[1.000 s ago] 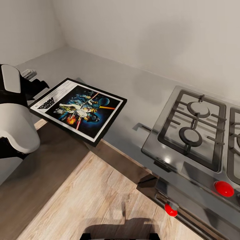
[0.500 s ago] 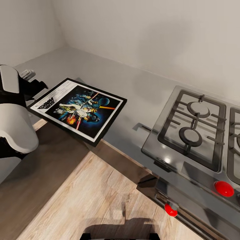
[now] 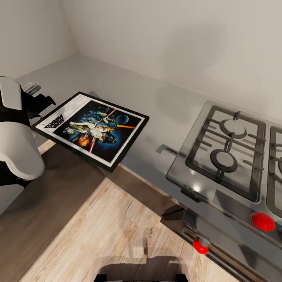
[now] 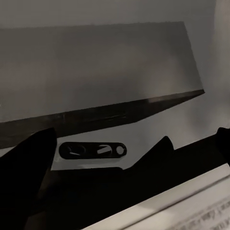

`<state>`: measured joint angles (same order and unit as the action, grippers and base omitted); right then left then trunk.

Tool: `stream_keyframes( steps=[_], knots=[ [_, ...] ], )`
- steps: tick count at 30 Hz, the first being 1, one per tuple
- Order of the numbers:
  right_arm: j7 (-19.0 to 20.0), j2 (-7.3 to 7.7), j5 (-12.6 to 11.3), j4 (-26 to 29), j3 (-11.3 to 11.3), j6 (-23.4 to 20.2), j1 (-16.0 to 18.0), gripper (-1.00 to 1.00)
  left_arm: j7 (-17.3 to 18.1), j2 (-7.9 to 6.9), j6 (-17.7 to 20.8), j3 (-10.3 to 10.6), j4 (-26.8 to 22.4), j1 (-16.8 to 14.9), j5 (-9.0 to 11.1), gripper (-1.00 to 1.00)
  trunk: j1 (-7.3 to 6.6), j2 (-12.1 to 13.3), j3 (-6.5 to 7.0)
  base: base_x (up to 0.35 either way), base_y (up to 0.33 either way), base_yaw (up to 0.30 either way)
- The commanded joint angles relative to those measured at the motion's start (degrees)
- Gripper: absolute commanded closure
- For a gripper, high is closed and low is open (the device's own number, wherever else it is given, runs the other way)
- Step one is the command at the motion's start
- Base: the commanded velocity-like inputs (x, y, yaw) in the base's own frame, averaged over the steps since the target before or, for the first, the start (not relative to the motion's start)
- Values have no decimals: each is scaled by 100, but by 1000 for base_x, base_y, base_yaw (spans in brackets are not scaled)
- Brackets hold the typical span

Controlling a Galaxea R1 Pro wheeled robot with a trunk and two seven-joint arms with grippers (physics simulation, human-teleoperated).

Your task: Pick up the poster from the kitchen countertop and hang it on one of the wall nails in the kitchen.

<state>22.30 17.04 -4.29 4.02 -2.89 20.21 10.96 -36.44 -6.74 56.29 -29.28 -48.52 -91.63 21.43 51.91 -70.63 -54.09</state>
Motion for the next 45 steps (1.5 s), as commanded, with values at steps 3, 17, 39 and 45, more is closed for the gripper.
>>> stream_keyframes(
  steps=[3,17,39,45],
  knots=[
    [55,1,-45,-7,-27,1,3,-100,-57,0,14,-8,256,-3,55,-100,1,-2,-4,0,0,0],
    [55,1,-45,-7,-27,1,3,-100,-48,6,14,-8,204,-4,58,-100,1,-2,-4,-39,-59,0],
    [55,1,-45,-7,-27,1,3,-100,-48,6,18,-8,204,-3,61,-100,1,-2,-4,-14,-59,0],
    [55,1,-45,-7,-26,1,3,-100,-48,6,22,-8,197,-4,62,-100,1,-2,-4,-12,-19,0]
  ],
)
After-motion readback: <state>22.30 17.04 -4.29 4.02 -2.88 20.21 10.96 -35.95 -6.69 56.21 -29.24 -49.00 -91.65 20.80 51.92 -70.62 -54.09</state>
